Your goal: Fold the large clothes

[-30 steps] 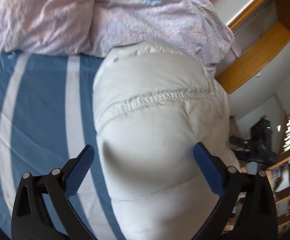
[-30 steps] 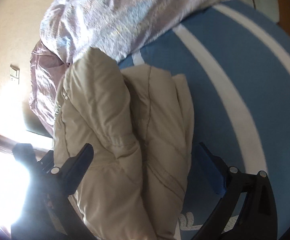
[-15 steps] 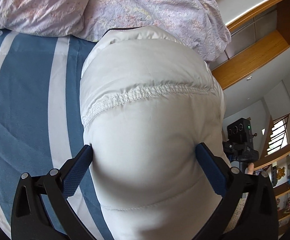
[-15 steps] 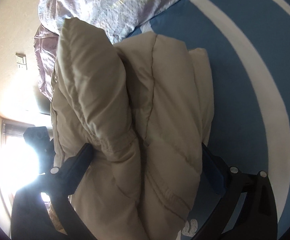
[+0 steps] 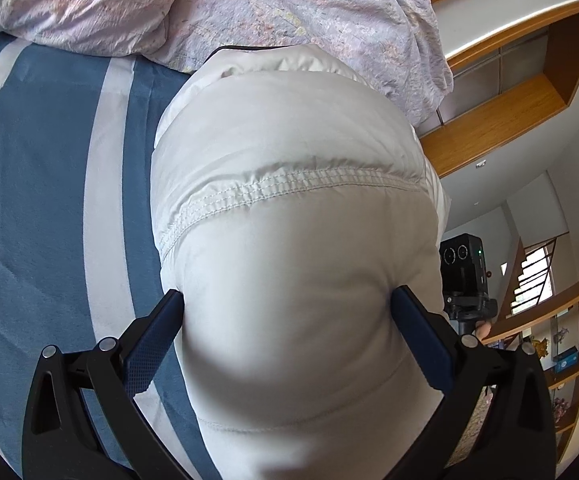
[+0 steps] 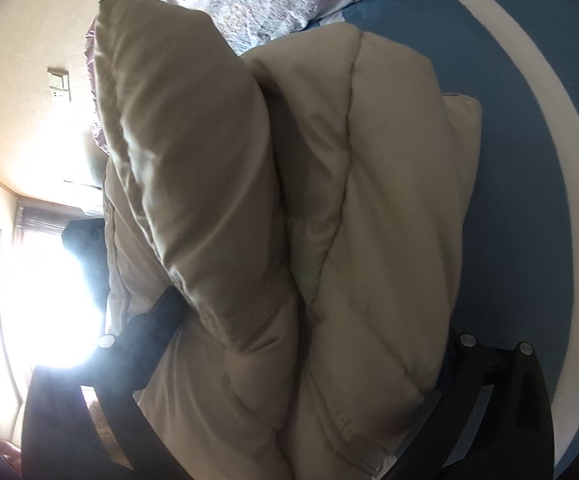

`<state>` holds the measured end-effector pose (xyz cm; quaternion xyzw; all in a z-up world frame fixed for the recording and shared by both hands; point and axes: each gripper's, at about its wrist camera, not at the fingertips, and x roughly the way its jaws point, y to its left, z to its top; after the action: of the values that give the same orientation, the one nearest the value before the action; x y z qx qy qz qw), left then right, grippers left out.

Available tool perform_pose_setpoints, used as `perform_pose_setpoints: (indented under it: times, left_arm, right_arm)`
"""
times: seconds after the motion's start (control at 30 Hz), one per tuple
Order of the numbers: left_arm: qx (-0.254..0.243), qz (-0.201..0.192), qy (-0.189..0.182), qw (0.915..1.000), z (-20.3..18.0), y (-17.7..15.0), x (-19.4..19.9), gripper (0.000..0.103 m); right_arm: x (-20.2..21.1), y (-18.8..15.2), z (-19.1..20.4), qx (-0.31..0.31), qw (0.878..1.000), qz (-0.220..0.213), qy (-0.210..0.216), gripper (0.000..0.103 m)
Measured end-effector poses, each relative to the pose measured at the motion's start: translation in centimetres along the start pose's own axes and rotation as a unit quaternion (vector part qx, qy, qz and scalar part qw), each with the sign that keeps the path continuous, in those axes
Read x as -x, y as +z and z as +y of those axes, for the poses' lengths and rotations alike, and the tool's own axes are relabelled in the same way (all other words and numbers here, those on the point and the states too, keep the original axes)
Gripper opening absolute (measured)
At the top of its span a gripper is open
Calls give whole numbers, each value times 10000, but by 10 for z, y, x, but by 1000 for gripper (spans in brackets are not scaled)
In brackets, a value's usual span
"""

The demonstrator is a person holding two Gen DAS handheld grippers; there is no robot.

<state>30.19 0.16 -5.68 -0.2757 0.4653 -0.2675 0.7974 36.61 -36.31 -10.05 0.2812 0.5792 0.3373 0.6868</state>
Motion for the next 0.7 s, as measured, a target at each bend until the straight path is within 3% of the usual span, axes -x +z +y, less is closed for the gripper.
perform_pose_setpoints:
  times: [0.13, 0.27, 0.47, 0.7]
  left_arm:
    - [-43, -72, 35, 10000, -5, -3, 0, 102]
    - [-102, -185, 27, 9998, -10, -4, 3, 95]
    - [-259, -306, 83, 9992, -18, -5, 10, 87]
    - [-377, -547, 180, 9976, -19, 1, 27, 84]
  right_arm:
    - [-3, -3, 2, 72, 9996, -213, 193, 100]
    - [3, -15, 8, 276, 9978, -490, 358, 80]
    - [7, -21, 18, 401, 9963, -661, 367, 68]
    - [-3, -11, 38, 550, 9951, -696, 428, 62]
